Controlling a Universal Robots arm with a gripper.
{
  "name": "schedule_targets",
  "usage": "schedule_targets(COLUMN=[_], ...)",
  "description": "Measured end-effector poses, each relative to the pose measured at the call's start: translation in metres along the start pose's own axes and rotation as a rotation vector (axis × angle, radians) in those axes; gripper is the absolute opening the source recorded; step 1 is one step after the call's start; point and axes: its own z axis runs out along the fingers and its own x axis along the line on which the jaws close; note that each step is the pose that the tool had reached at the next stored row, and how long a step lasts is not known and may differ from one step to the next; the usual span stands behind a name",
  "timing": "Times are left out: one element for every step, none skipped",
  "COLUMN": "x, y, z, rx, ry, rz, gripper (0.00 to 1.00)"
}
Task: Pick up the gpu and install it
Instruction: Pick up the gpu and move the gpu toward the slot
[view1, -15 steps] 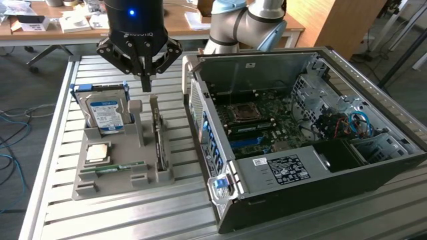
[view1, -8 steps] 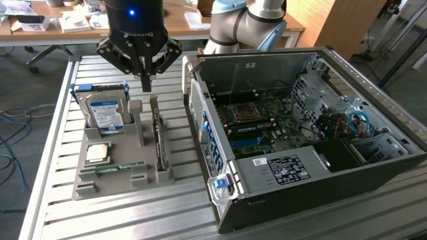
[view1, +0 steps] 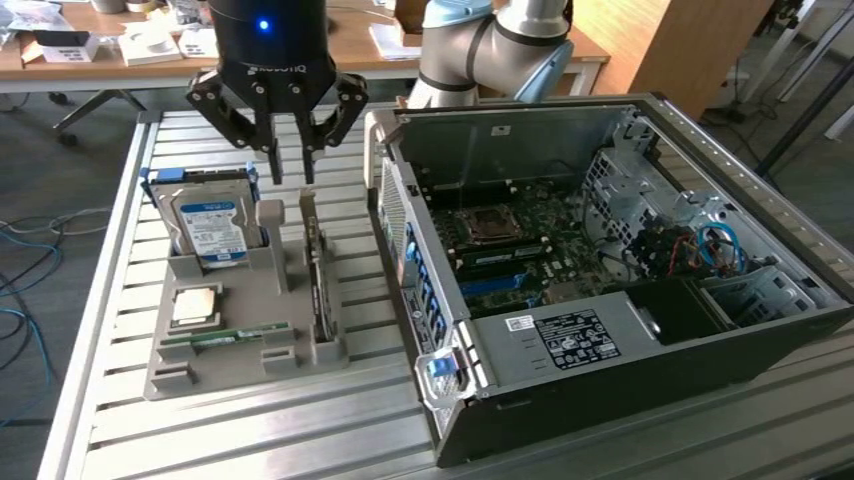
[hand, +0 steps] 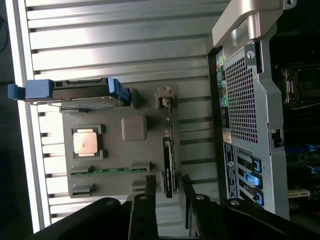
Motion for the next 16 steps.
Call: schedule_targets(x=[0.0000,0.0000,0.0000,0.0000,0.0000,0.0000,0.0000,0.0000,0.0000,0.0000,0.0000,0.0000,0.0000,0.0000,0.0000,0.0000], y=[0.0000,0.0000,0.0000,0.0000,0.0000,0.0000,0.0000,0.0000,0.0000,0.0000,0.0000,0.0000,0.0000,0.0000,0.0000,0.0000], z=[0.0000,0.0000,0.0000,0.0000,0.0000,0.0000,0.0000,0.0000,0.0000,0.0000,0.0000,0.0000,0.0001,0.0001,0.0003,0.0007], rx=[0.0000,-0.0001,0.0000,0.0000,0.0000,0.0000,0.0000,0.0000,0.0000,-0.0001,-0.0001,0.0000,0.0000,0.0000,0.0000,-0.0001], ry=[0.0000,0.0000,0.0000,0.0000,0.0000,0.0000,0.0000,0.0000,0.0000,0.0000,0.0000,0.0000,0.0000,0.0000,0.0000,-0.0001], rz=[0.000,0.000,0.000,0.000,0.000,0.000,0.000,0.000,0.000,0.000,0.000,0.000,0.000,0.000,0.000,0.000], gripper=[0.35,0.41,0.41,0.47,0.47,0.53,0.53,0.53,0.53,0.53,0.53,0.53,0.53,0.53,0.53,0.53])
